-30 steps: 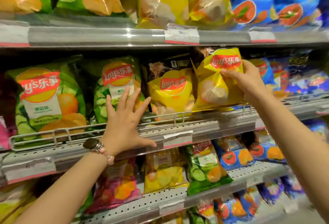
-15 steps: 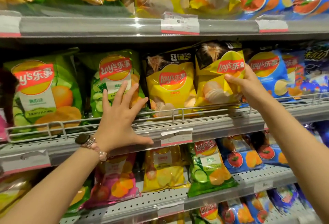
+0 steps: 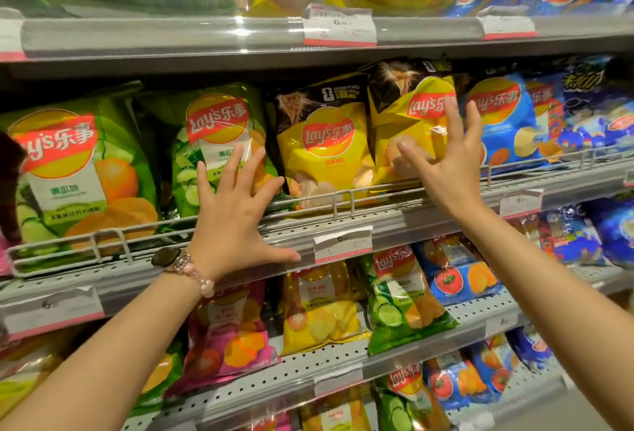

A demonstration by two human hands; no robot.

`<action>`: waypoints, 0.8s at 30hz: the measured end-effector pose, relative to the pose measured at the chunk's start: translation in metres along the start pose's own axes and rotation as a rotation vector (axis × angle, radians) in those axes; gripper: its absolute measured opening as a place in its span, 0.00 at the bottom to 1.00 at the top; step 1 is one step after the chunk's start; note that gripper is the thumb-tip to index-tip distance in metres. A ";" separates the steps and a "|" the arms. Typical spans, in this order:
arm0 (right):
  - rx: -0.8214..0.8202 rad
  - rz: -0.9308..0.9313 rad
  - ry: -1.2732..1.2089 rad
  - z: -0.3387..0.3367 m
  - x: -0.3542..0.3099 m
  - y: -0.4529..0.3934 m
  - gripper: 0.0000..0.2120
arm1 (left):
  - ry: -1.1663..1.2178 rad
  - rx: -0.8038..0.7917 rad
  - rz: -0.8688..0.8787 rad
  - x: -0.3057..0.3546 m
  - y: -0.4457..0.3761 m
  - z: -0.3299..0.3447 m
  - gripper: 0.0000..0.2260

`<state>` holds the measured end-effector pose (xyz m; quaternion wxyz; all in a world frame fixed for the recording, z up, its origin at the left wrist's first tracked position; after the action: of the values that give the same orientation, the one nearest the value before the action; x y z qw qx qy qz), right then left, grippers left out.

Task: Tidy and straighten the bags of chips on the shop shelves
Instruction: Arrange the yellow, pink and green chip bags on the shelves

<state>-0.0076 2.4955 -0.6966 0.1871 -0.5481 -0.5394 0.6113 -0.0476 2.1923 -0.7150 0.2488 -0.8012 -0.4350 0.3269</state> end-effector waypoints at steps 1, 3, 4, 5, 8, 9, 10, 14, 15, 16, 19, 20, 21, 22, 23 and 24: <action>-0.031 0.001 0.020 0.005 -0.001 0.002 0.39 | 0.001 0.001 0.003 0.000 0.000 0.000 0.51; -0.067 -0.003 0.051 0.011 -0.003 0.004 0.39 | 0.004 0.000 0.007 0.001 0.001 0.000 0.51; -0.075 -0.005 0.063 0.012 -0.004 0.004 0.38 | 0.003 -0.002 0.007 0.000 0.000 0.000 0.51; -0.087 -0.007 0.074 0.013 -0.005 0.003 0.38 | 0.002 -0.004 0.005 0.000 0.000 0.000 0.51; -0.128 0.002 0.106 0.015 -0.007 0.003 0.36 | 0.000 -0.011 0.002 0.000 0.000 -0.002 0.51; -0.137 0.006 0.123 0.015 -0.008 0.003 0.36 | 0.000 -0.013 0.001 0.000 0.000 -0.002 0.51; -0.144 0.011 0.146 0.015 -0.009 0.004 0.36 | 0.000 -0.017 0.001 0.000 0.000 -0.003 0.51; -0.127 0.042 0.260 0.012 -0.016 0.007 0.36 | 0.012 -0.024 -0.002 0.002 0.002 -0.005 0.49; -0.113 0.049 0.279 0.011 -0.019 0.008 0.35 | 0.024 -0.021 -0.002 0.003 0.003 -0.006 0.49; -0.099 0.054 0.293 0.009 -0.021 0.009 0.35 | 0.039 -0.014 -0.002 0.005 0.004 -0.006 0.47; -0.069 0.075 0.292 0.007 -0.024 0.009 0.36 | 0.077 0.022 0.004 0.010 0.013 -0.007 0.44; -0.068 0.082 0.279 0.007 -0.024 0.009 0.37 | 0.094 0.034 0.002 0.010 0.016 -0.007 0.43; -0.077 0.087 0.265 0.007 -0.023 0.008 0.37 | 0.112 0.042 -0.002 0.011 0.018 -0.007 0.42; -0.096 0.092 0.257 0.008 -0.023 0.009 0.38 | 0.132 0.048 -0.003 0.011 0.020 -0.006 0.41; -0.115 0.095 0.255 0.008 -0.023 0.009 0.38 | 0.151 0.054 -0.003 0.012 0.022 -0.006 0.40; -0.125 0.097 0.250 0.008 -0.023 0.011 0.38 | 0.172 0.065 -0.003 0.013 0.023 -0.007 0.40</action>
<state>-0.0035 2.4692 -0.6968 0.1888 -0.6561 -0.5216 0.5117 -0.0250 2.1908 -0.7302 0.3114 -0.8173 -0.4023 0.2707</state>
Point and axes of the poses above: each hand's wrist, its own y-axis away from the middle knuckle, its own z-axis out of the palm, x = y × z, the point moved 7 cm from there along -y, towards the middle knuckle, and after that the axes turned 2 degrees about -z, right-handed, at the moved point
